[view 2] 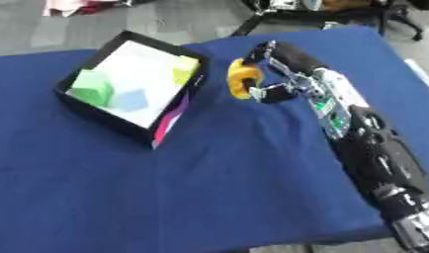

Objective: Pick up objects on the table and place them in the box.

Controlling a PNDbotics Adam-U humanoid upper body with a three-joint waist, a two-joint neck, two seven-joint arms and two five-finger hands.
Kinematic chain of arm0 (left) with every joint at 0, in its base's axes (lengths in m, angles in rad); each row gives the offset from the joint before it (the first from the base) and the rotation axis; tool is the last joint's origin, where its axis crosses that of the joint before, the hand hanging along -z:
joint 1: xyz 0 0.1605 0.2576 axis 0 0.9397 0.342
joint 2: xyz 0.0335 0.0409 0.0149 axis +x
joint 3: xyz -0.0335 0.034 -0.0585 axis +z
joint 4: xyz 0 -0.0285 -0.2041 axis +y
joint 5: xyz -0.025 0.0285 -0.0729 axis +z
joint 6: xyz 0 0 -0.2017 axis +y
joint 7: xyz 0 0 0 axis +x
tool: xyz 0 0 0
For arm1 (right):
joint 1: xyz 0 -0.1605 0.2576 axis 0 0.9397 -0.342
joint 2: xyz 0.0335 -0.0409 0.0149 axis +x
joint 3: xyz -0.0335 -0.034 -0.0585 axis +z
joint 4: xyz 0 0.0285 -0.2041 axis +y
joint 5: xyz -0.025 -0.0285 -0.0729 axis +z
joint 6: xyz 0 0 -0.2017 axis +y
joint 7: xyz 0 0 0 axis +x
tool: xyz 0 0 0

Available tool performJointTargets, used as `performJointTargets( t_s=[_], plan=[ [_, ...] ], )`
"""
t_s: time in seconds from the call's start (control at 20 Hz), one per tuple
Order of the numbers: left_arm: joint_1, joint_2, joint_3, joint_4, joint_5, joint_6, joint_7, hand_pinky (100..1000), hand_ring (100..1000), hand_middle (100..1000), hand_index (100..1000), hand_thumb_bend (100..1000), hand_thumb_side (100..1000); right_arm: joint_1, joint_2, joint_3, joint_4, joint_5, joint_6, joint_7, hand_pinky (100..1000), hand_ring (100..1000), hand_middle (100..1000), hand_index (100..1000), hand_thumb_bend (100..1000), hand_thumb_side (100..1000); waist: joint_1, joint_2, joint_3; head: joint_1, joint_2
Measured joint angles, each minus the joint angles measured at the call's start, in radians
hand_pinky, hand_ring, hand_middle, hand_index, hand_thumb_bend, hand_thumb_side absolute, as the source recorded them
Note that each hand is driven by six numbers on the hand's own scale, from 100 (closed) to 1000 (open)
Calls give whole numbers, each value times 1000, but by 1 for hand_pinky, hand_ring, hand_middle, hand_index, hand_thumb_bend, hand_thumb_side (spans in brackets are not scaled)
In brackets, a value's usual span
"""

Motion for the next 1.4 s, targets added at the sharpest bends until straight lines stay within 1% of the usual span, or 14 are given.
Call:
performJointTargets(
  t_s=[0.2,0.25,0.4,0.6,0.65,0.75,0.85,0.9,0.95,1.0,1.1,1.25,1.35,1.4],
  plan=[
    [-1,-2,-5,0,1,-4,-7,806,603,588,845,831,640,-93,22,39,64,-26,18,-34,795,720,321,353,100,203,0,-6,23,-12,0],
    [-2,-2,-7,0,2,-4,-9,806,603,588,845,830,640,-116,39,51,87,-23,20,-32,797,723,327,362,100,177,0,-6,29,-16,0],
    [-12,-11,-13,0,3,-6,-17,806,604,589,845,829,640,-177,97,77,157,6,24,-8,805,737,357,395,100,198,1,-6,53,-32,0],
    [-19,-20,-20,0,4,-10,-27,805,604,589,845,830,640,-211,180,85,260,66,33,21,816,765,418,464,100,199,2,-6,70,-51,0],
    [-19,-22,-22,0,4,-10,-29,806,604,589,845,830,640,-216,198,85,287,82,33,22,822,779,465,521,100,200,3,-6,73,-55,0],
    [-21,-28,-25,0,4,-13,-31,806,604,589,845,830,640,-221,228,85,342,115,27,14,833,810,590,716,100,201,4,-6,76,-59,0],
    [-23,-28,-25,0,4,-14,-33,805,605,589,846,830,640,-226,247,85,394,146,11,-3,862,863,774,890,100,203,4,-6,77,-61,0],
    [-23,-28,-25,0,4,-14,-33,805,605,589,846,830,640,-229,255,87,420,162,1,-12,876,880,821,924,100,205,4,-6,77,-61,0],
    [-23,-28,-26,0,4,-14,-33,806,605,589,846,830,640,-232,260,89,442,178,-10,-19,901,912,902,967,100,352,4,-6,77,-61,0],
    [-23,-28,-26,0,4,-14,-33,806,605,589,846,830,640,-235,265,91,459,195,-23,-24,919,930,951,986,100,399,4,-6,77,-61,0],
    [-23,-28,-26,0,4,-14,-34,806,605,589,846,830,640,-240,269,94,473,228,-53,-30,940,957,1000,1000,100,451,4,-6,74,-60,0],
    [-23,-28,-26,0,4,-13,-34,805,605,589,845,831,640,-242,271,93,468,274,-99,-38,961,981,1000,1000,100,476,4,-6,71,-58,0],
    [-23,-28,-25,0,4,-13,-34,805,605,589,845,831,640,-242,271,90,449,289,-128,-40,964,987,1000,1000,100,453,4,-6,67,-56,0],
    [-23,-28,-25,0,4,-13,-34,805,605,589,845,831,640,-242,270,88,435,290,-141,-39,960,983,1000,1000,100,345,4,-6,64,-53,0]
  ],
)
